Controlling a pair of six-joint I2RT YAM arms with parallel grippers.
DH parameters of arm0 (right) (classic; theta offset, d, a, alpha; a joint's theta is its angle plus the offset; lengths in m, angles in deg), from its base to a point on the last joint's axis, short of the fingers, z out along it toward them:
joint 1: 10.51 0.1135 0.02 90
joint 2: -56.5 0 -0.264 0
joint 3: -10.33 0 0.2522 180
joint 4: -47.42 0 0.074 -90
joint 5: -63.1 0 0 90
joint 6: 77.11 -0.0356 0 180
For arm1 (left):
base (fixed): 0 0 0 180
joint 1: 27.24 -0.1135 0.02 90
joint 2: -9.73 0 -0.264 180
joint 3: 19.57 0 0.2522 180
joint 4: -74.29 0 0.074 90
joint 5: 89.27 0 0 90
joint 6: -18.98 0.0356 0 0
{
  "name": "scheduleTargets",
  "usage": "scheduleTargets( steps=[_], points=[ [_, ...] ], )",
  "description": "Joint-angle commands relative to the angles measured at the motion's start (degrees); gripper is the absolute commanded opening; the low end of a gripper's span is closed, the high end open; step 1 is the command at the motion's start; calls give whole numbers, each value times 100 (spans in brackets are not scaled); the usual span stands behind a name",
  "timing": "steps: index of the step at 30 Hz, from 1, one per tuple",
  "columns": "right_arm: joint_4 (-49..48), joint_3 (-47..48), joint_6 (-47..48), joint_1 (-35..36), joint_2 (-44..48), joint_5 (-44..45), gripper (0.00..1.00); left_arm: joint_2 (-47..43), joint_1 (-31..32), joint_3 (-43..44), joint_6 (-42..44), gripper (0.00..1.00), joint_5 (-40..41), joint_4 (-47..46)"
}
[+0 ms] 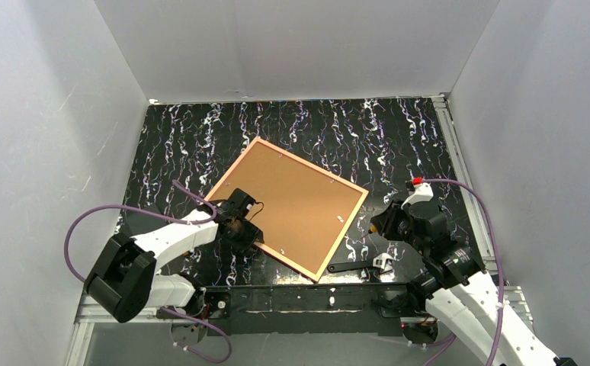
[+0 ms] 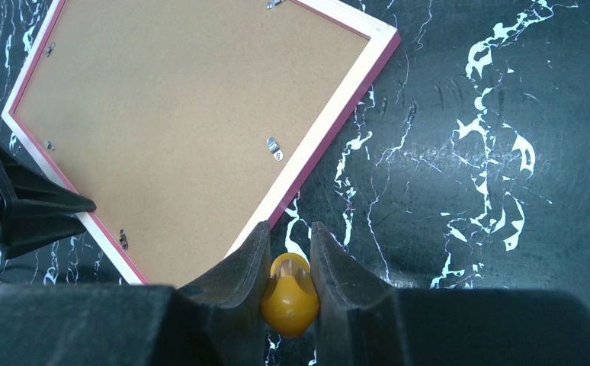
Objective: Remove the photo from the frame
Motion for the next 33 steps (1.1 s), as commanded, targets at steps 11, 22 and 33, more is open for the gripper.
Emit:
scheduleTargets(
  steps=[11,22,33],
  points=[
    [-153,-25,79,9,13,-242,1,854,-363,1082,2116,0,667,1405],
    [-250,-34,128,9,-108,-321,1,2583,-1173,3347,6361,0,830,2678],
    [-362,63,217,9,-694,-451,1,3966,-1470,4516,7701,0,1322,2661]
  ],
)
